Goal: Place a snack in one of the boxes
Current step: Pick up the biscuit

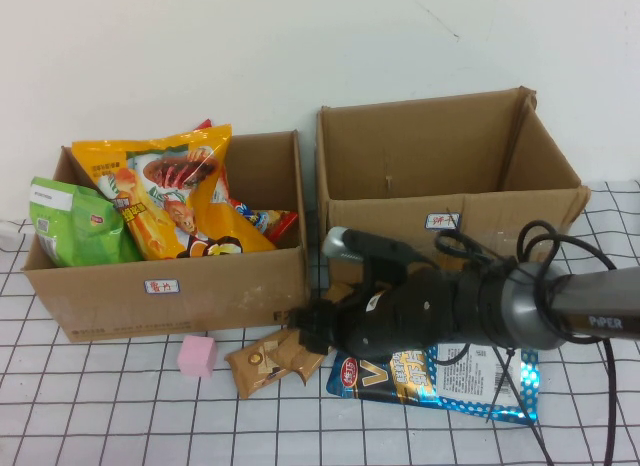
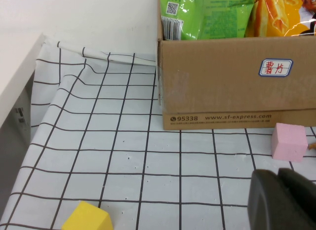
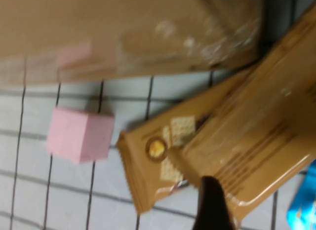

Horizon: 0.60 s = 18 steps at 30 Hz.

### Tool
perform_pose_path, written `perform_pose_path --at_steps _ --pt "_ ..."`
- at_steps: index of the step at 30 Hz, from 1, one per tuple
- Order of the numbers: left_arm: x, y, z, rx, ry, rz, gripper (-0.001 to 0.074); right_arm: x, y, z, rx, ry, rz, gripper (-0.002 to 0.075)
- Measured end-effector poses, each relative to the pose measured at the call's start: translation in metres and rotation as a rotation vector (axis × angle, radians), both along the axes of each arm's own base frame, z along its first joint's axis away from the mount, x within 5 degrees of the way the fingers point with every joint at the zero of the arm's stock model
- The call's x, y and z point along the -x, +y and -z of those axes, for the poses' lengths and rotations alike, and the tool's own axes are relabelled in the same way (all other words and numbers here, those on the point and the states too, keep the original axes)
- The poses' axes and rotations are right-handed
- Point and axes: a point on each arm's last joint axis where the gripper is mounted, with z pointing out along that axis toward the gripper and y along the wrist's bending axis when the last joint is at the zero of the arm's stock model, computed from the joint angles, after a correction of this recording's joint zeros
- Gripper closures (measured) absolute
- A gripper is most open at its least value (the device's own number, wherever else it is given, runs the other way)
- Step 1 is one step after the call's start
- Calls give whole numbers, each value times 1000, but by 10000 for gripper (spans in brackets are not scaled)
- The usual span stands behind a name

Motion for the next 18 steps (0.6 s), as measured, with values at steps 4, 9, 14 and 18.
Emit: perform_pose_path --at_steps 4,9,14,18 --pt "0 0 0 0 0 0 736 -5 -4 0 -32 18 62 279" --pt "0 0 0 2 0 0 736 -6 -4 11 -49 44 116 279" --pt "0 0 0 2 0 0 736 -7 -5 30 -47 74 161 279" --pt "0 0 0 2 0 0 736 -11 -4 35 -59 54 196 279"
